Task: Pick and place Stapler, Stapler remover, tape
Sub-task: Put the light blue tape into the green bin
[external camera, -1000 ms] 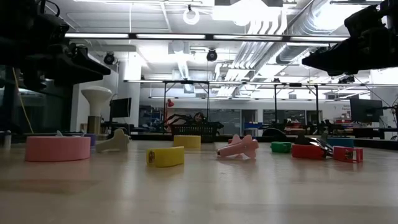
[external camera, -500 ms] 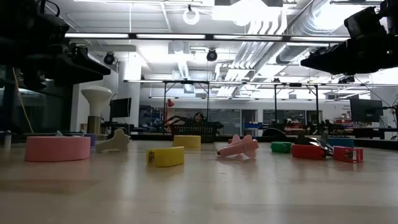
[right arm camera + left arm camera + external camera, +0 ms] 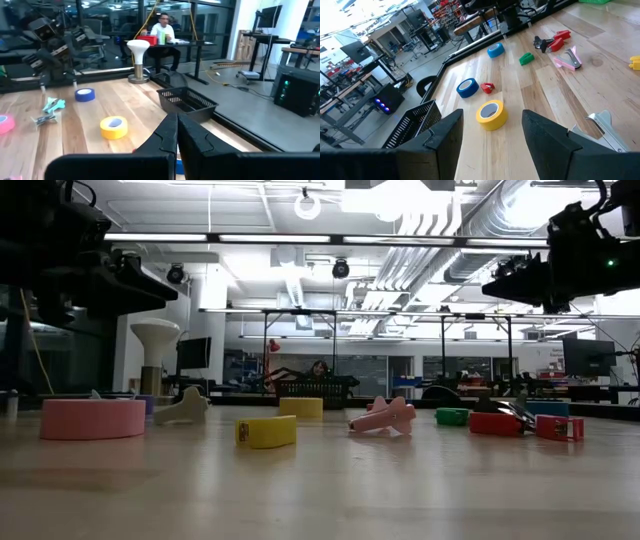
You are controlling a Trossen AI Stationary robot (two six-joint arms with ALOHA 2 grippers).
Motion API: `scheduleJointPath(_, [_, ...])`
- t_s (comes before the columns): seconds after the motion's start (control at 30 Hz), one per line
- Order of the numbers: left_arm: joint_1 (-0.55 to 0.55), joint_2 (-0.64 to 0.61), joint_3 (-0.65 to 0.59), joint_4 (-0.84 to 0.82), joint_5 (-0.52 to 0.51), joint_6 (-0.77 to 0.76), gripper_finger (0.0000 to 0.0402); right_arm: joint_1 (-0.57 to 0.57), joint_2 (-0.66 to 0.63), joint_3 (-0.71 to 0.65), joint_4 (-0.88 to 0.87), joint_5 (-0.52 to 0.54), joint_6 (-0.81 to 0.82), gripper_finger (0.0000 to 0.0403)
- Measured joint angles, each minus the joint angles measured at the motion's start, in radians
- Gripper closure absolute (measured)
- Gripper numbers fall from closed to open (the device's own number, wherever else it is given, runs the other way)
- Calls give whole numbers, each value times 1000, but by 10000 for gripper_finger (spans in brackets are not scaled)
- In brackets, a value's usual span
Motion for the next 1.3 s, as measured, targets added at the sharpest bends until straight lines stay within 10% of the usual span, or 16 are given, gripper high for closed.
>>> scheduleJointPath(0.77, [0,0,0,0,0,0,204,-304,544,225,-2,-322,76,402])
scheduleJointPath(1.3, [0,0,0,0,0,0,204,-389,983,435,-65,-451,-148,402])
